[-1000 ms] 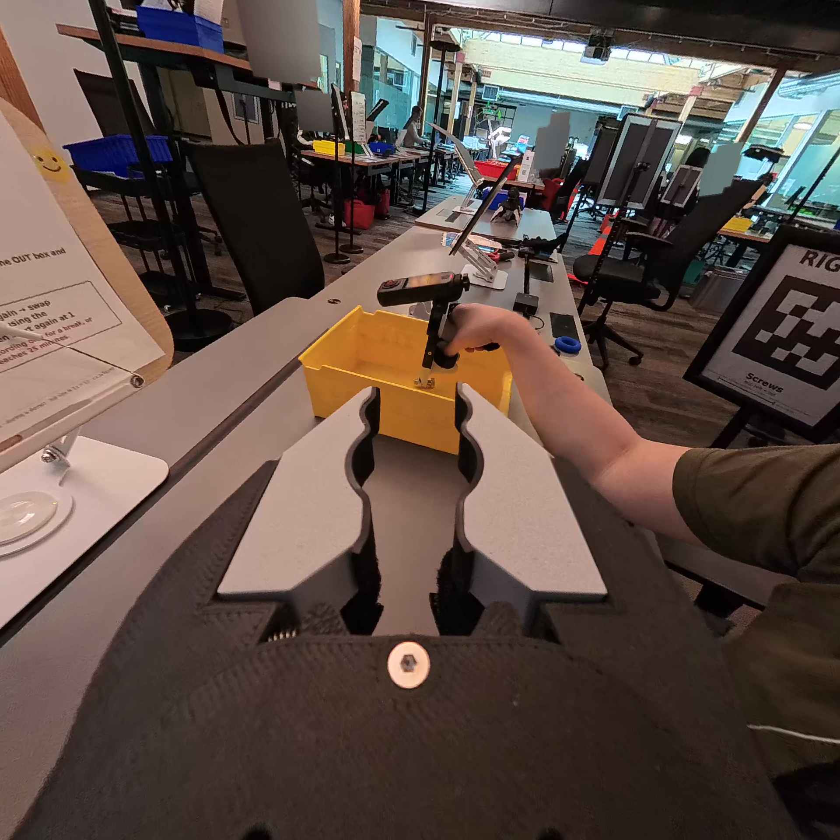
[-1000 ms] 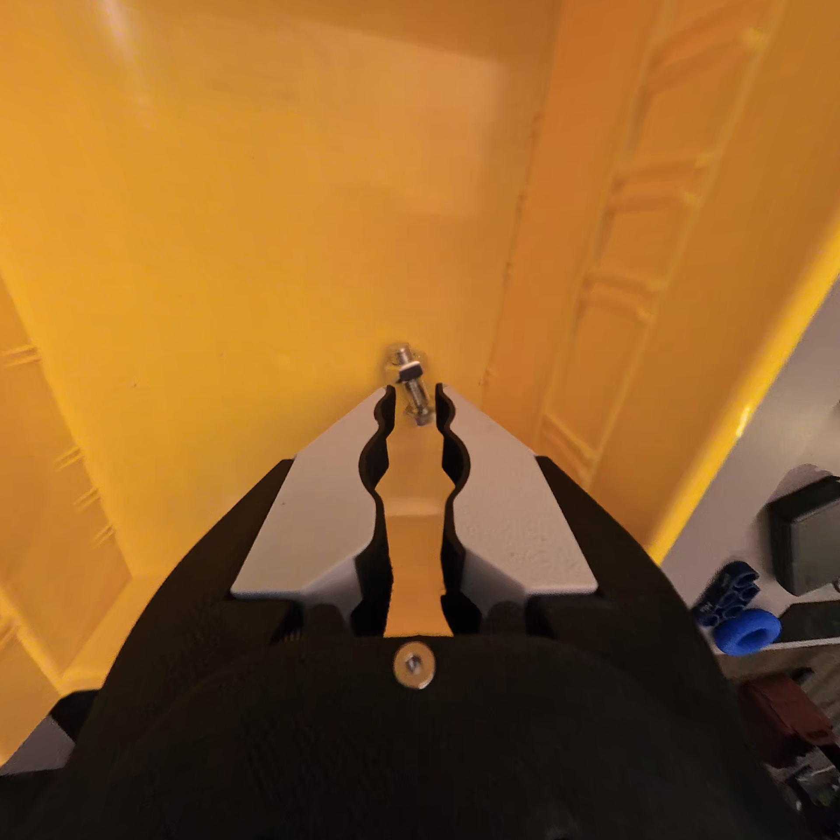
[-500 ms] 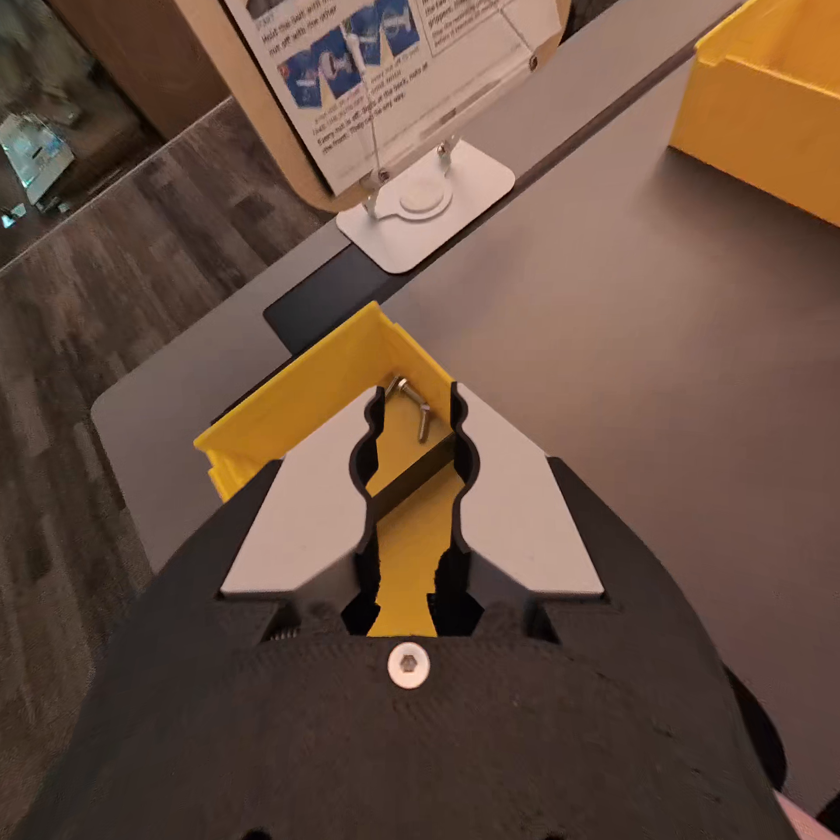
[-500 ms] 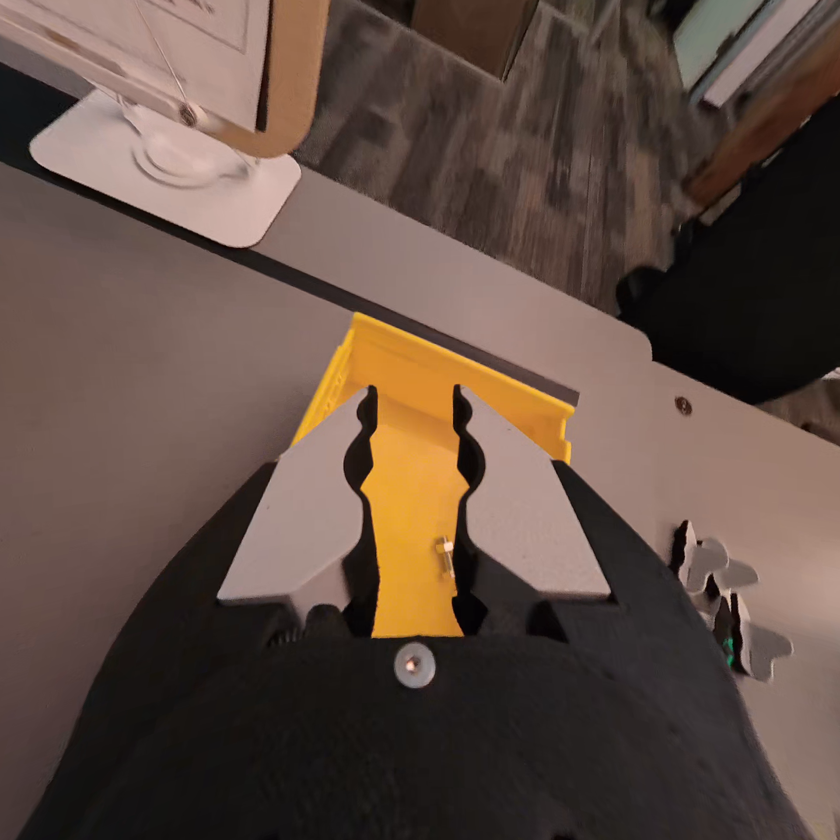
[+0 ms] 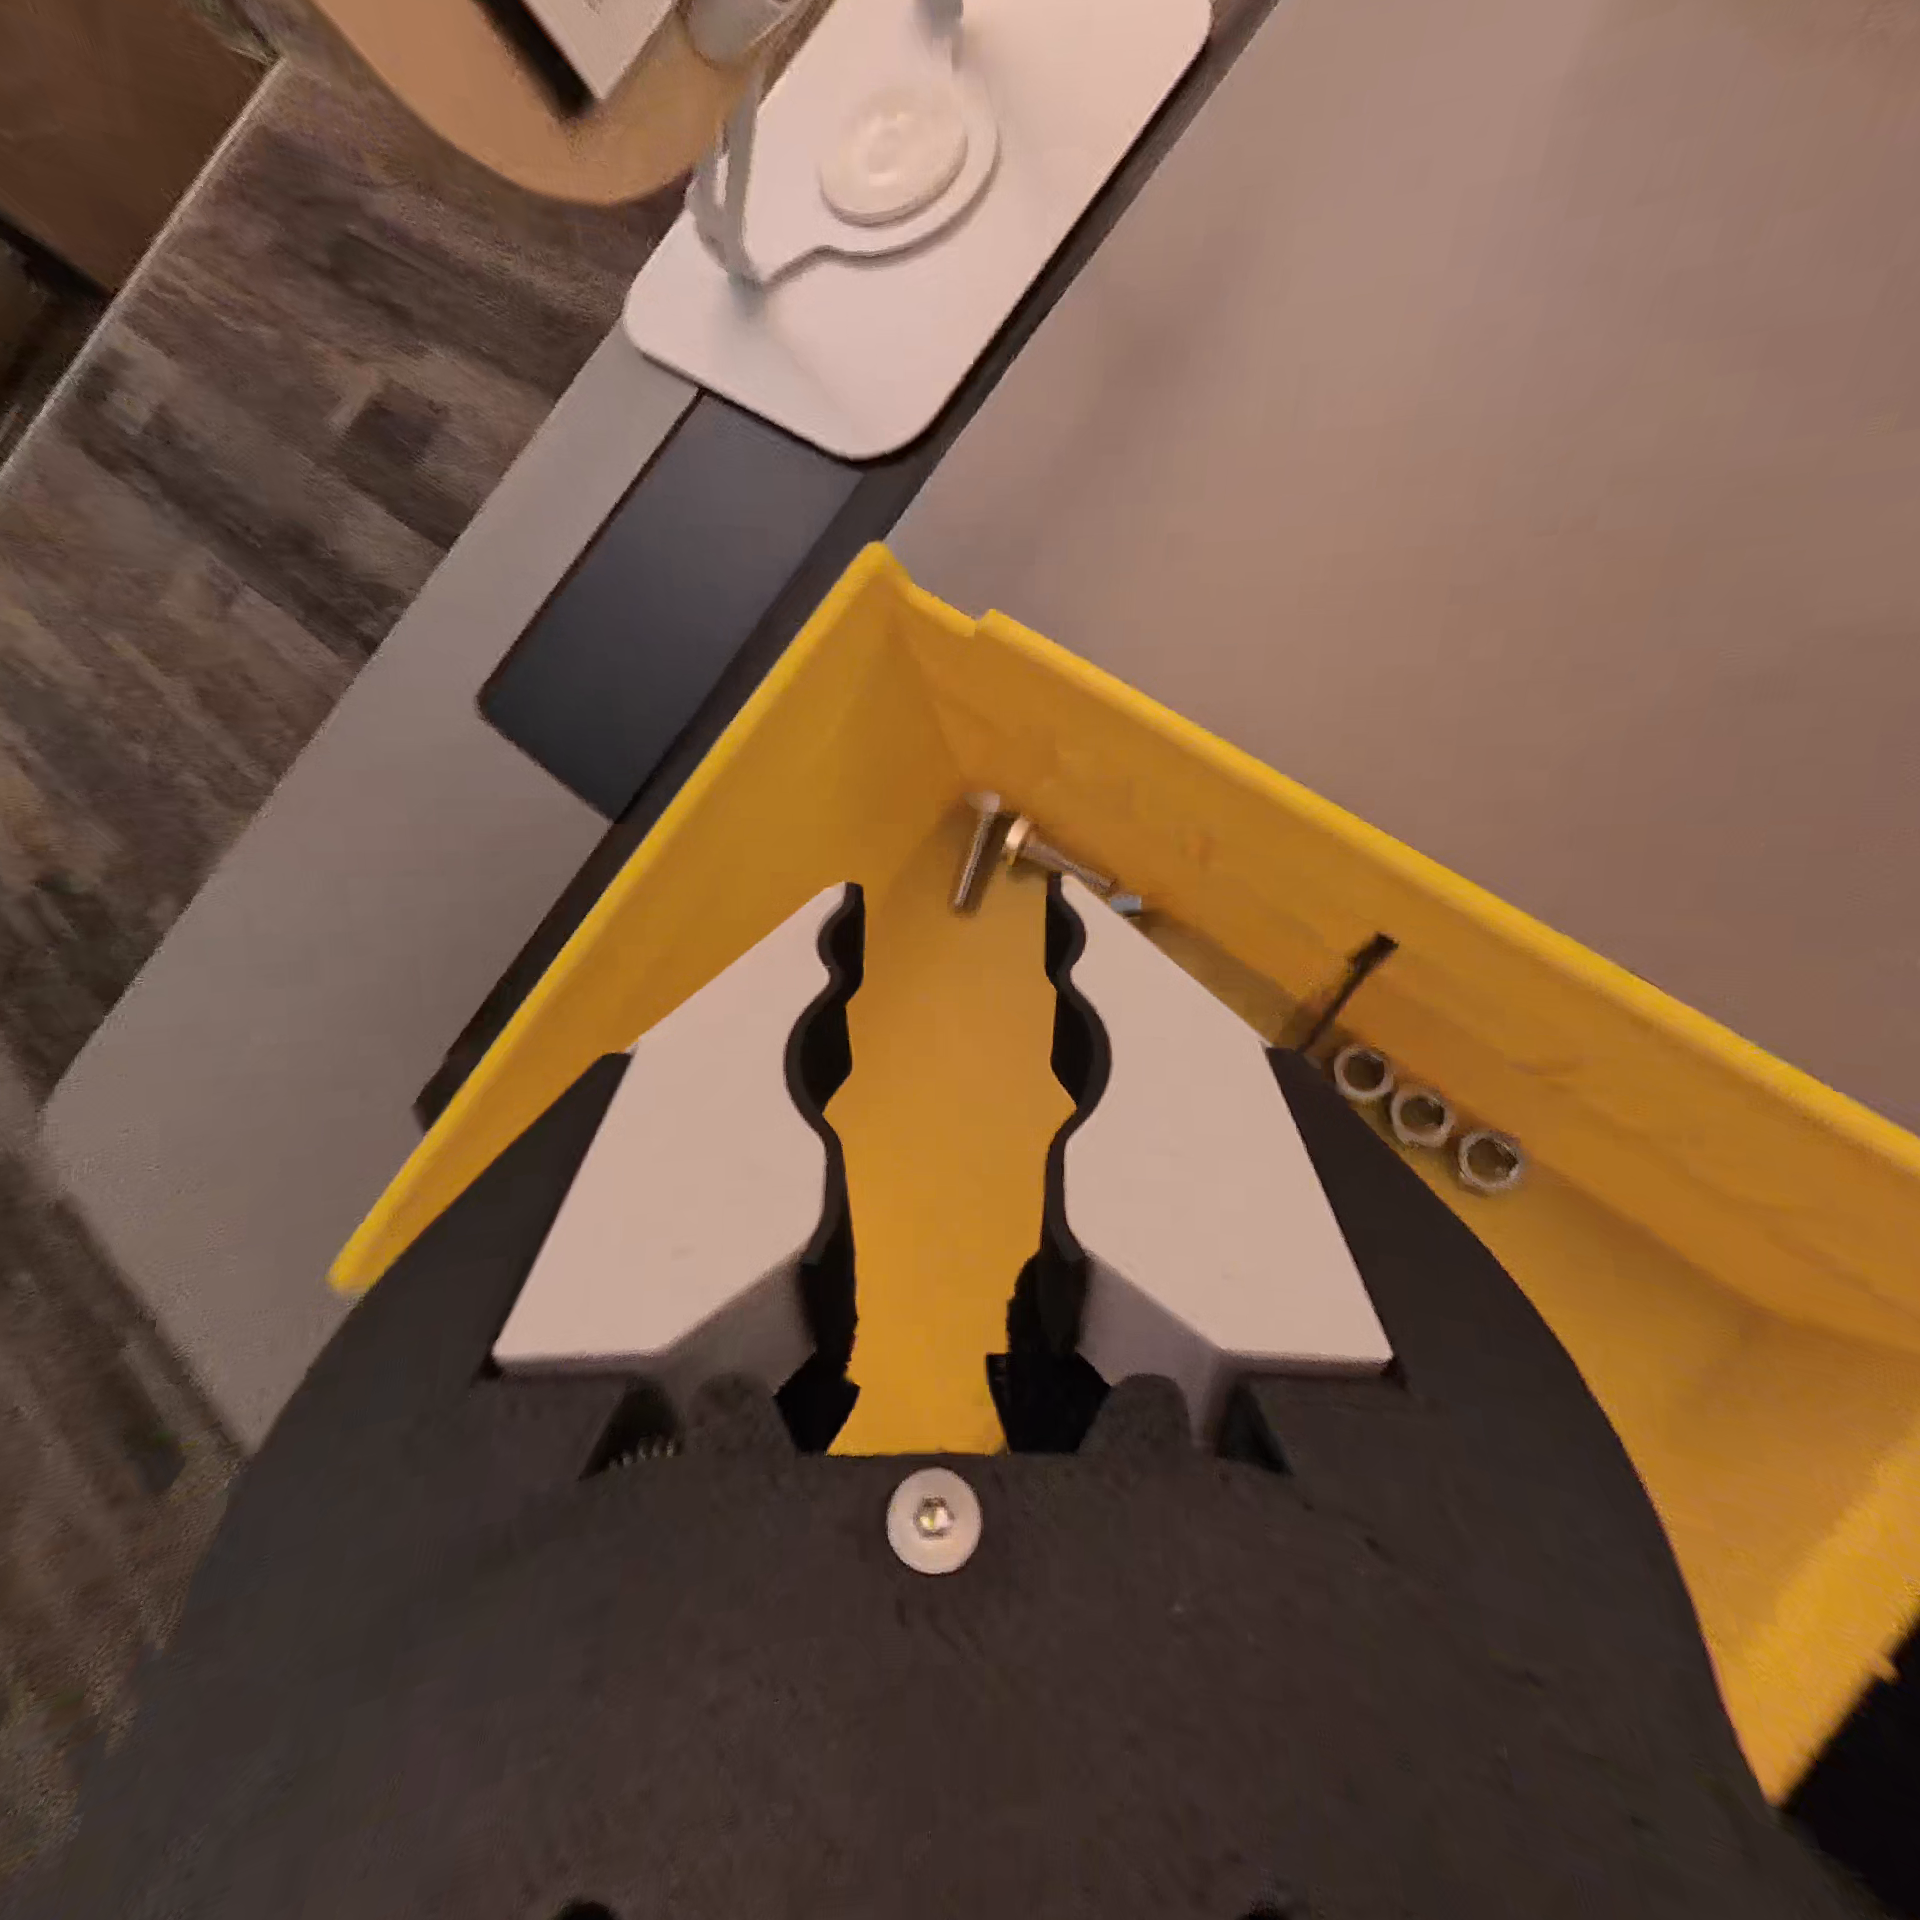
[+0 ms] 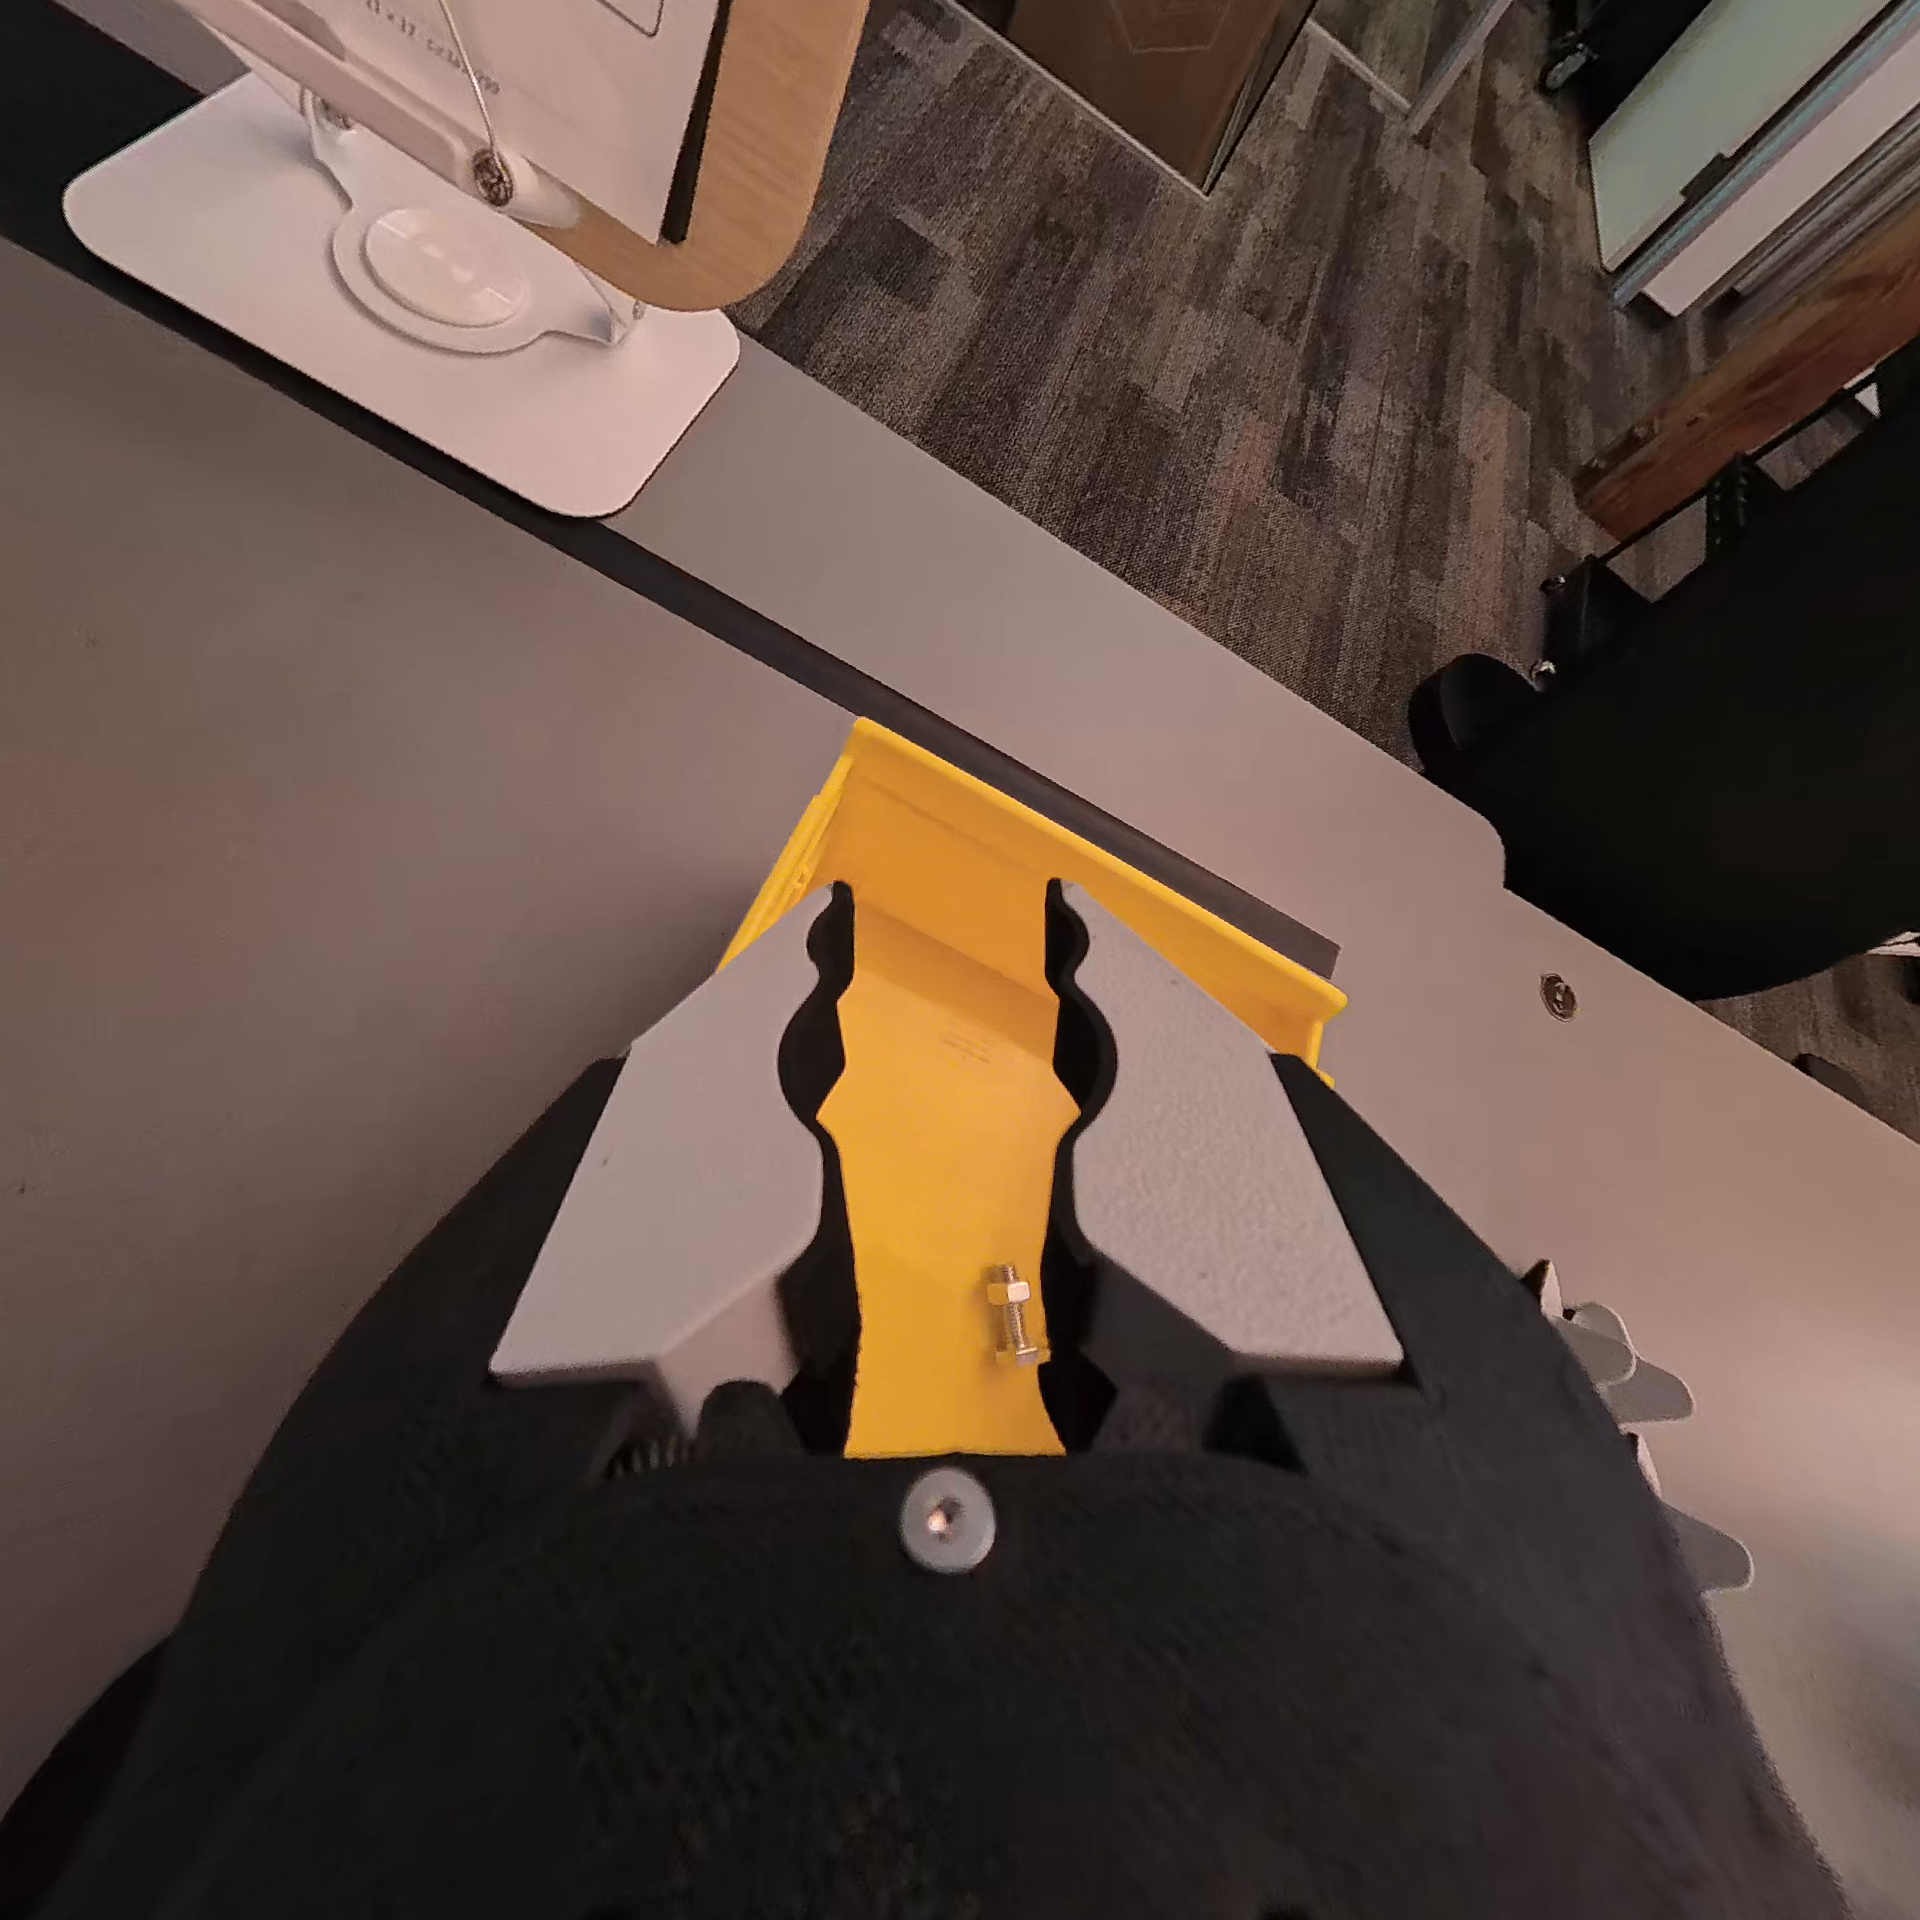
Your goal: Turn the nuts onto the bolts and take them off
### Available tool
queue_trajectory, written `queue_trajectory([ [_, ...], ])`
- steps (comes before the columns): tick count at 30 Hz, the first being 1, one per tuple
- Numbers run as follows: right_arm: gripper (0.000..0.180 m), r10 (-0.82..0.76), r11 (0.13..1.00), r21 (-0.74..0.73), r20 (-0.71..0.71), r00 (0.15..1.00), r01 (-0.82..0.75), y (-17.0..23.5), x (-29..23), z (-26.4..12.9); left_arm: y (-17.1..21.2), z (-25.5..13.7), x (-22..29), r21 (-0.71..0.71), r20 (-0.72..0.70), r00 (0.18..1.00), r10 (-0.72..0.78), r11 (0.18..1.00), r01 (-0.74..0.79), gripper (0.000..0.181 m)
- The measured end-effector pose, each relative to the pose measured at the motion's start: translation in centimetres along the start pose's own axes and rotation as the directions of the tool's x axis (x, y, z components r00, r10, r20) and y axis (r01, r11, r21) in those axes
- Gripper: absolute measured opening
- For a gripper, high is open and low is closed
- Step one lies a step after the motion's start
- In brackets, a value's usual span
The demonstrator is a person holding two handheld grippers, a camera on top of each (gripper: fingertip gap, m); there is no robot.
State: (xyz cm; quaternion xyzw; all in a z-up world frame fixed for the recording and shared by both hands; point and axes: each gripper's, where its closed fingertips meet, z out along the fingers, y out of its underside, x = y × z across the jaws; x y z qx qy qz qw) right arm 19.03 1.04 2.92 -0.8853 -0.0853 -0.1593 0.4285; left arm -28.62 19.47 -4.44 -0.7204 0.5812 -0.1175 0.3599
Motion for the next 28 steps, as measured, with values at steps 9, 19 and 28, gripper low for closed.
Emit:
queue_trajectory([
  [9, 0.036, -0.046, 0.999, -0.022, 0.025, 0.999, 0.047, 0.3, -0.9, 0.7, 1.8, 5.1, -0.3, -0.03, -0.04, 0.999, 0.02, 0.999, -0.021, 0.033],
  [19, 0.036, -0.082, 0.996, -0.031, 0.031, 0.996, 0.083, 0.5, -1.1, 0.9, 4.0, 9.8, 1.0, -0.207, -0.044, 0.994, 0.097, 0.973, -0.104, 0.036],
  [28, 0.036, -0.108, 0.993, -0.045, 0.046, 0.993, 0.11, 0.7, -1.7, 1.0, 4.7, 10.9, -0.5, -0.204, 0.031, 0.998, 0.06, 0.978, -0.052, 0.035],
])
